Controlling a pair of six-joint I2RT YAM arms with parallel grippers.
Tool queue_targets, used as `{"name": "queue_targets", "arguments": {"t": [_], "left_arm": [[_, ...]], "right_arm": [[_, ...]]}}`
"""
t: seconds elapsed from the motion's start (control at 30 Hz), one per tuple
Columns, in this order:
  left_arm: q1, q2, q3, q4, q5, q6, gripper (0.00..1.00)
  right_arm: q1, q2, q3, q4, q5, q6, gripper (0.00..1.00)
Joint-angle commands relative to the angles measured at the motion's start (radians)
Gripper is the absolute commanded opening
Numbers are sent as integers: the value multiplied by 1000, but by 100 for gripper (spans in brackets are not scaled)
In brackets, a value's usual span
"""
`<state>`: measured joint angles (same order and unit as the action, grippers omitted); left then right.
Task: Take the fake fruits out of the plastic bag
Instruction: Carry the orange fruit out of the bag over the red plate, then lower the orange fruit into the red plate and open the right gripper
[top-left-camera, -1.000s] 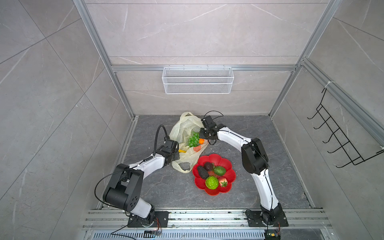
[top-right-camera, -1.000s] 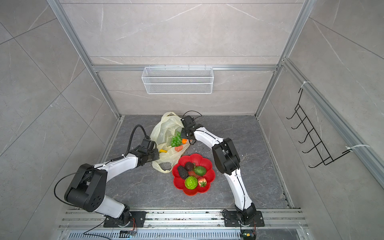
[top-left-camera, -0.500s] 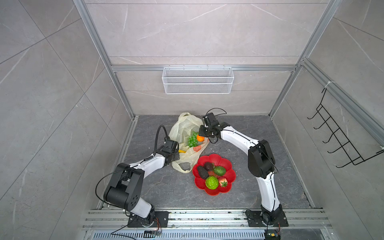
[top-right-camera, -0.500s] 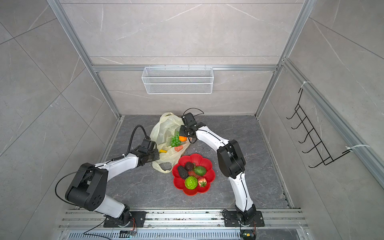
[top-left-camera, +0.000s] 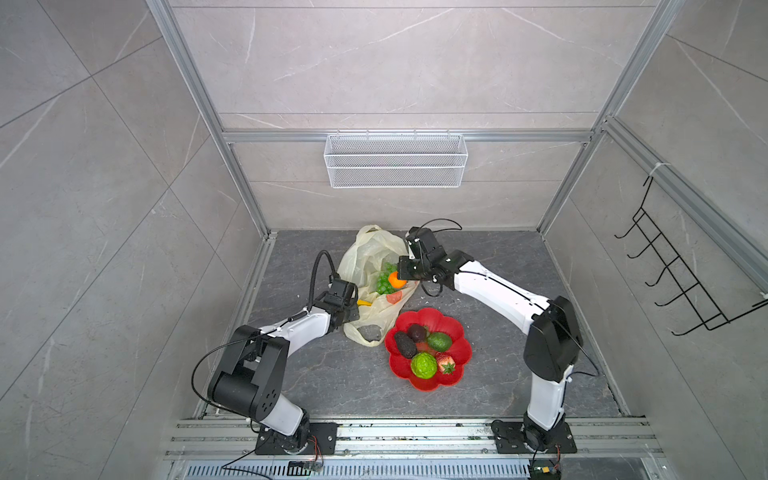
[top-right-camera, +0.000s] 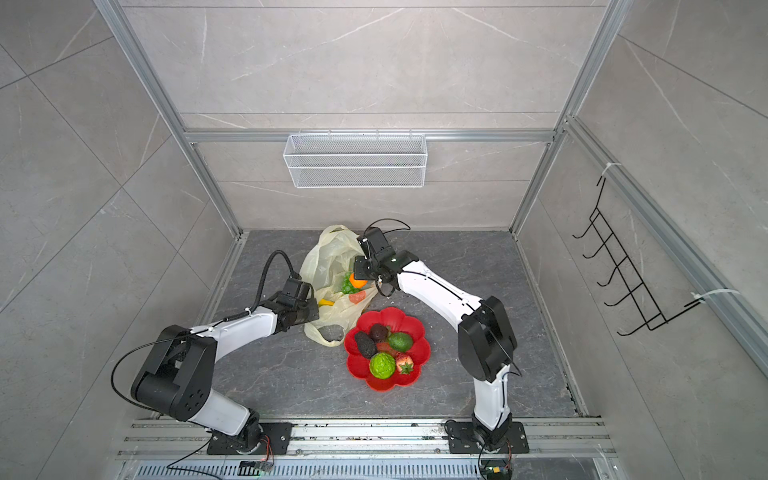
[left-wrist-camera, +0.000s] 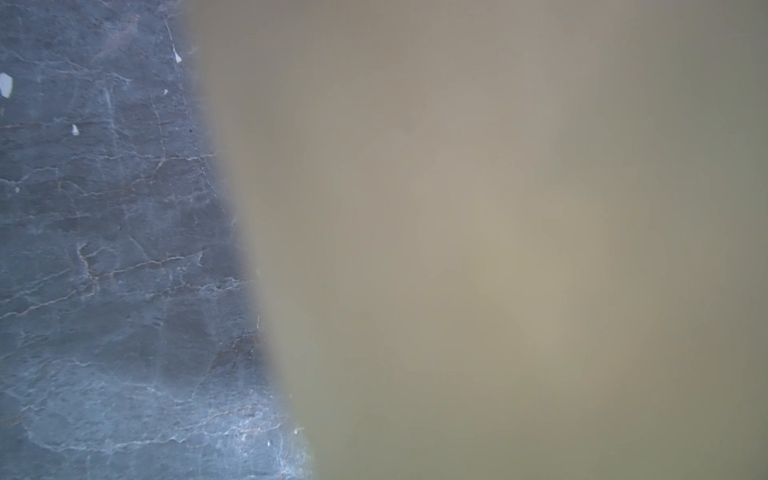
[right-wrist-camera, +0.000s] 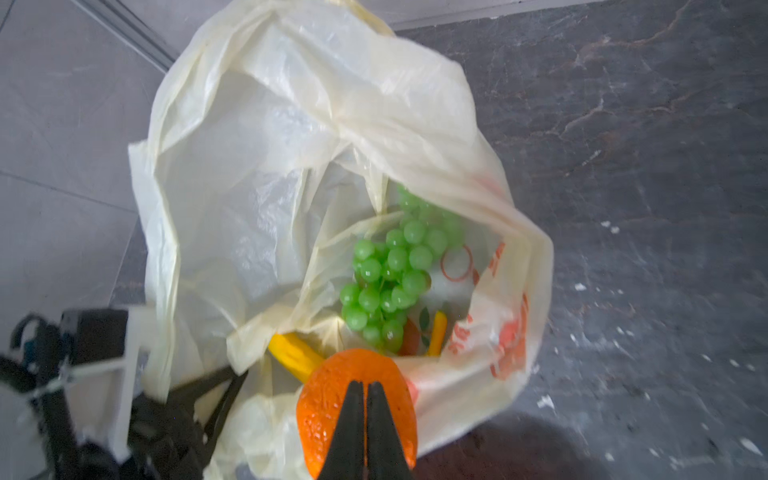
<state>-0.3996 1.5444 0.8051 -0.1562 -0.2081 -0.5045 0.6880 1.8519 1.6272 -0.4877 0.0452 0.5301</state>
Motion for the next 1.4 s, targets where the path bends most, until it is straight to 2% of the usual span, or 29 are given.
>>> {"name": "queue_targets", "arguments": {"t": [0.0, 0.17, 0.4, 0.93, 1.37], "left_arm": [[-2, -2, 22, 5, -20, 21, 0], [-2, -11, 17, 4, -31, 24, 0], [-2, -10, 16, 12, -25, 21, 0], [-3, -14, 12, 12, -35, 23, 0], [-2, -10, 14, 8, -31, 23, 0]], "right_arm": [[8, -126, -102, -62, 47, -32, 0], [28, -254, -254, -90, 92, -18, 0], [88, -329, -381, -112, 145, 17, 0], [142, -341, -507, -62, 194, 108, 0], [179, -304, -545, -55, 190, 140, 0]]}}
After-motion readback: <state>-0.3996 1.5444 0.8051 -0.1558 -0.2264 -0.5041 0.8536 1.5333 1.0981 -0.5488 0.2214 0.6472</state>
